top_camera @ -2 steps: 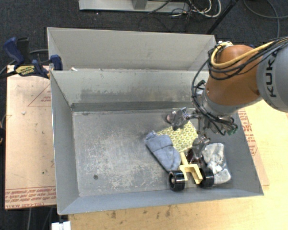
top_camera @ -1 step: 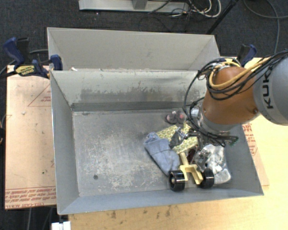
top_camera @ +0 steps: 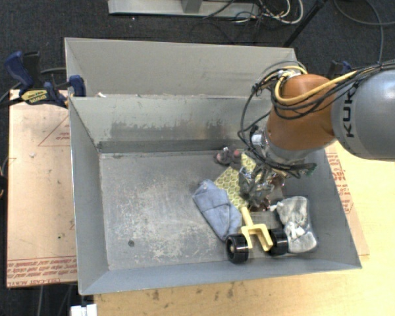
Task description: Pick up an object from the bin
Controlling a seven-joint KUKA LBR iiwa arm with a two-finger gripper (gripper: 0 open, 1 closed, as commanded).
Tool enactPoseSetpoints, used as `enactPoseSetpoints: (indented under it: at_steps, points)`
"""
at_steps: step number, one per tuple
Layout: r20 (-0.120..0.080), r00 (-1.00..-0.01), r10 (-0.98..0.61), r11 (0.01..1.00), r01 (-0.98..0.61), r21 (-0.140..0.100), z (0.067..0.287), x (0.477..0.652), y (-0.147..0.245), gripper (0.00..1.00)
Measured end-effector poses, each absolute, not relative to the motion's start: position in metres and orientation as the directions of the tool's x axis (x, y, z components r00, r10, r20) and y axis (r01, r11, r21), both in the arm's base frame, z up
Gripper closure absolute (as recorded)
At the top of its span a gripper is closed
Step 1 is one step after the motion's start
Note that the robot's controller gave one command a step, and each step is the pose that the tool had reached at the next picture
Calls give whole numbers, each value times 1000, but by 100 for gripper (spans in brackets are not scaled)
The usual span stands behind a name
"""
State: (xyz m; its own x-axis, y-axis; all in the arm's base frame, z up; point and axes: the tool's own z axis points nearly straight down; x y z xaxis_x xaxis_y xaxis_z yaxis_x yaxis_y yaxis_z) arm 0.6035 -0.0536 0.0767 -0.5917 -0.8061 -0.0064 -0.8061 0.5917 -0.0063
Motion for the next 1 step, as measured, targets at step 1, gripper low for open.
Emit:
enactPoseSetpoints:
  at_steps: [1]
  points:
    - [-7, -592, -806, 592, -806, -6, 77, 604, -54, 100]
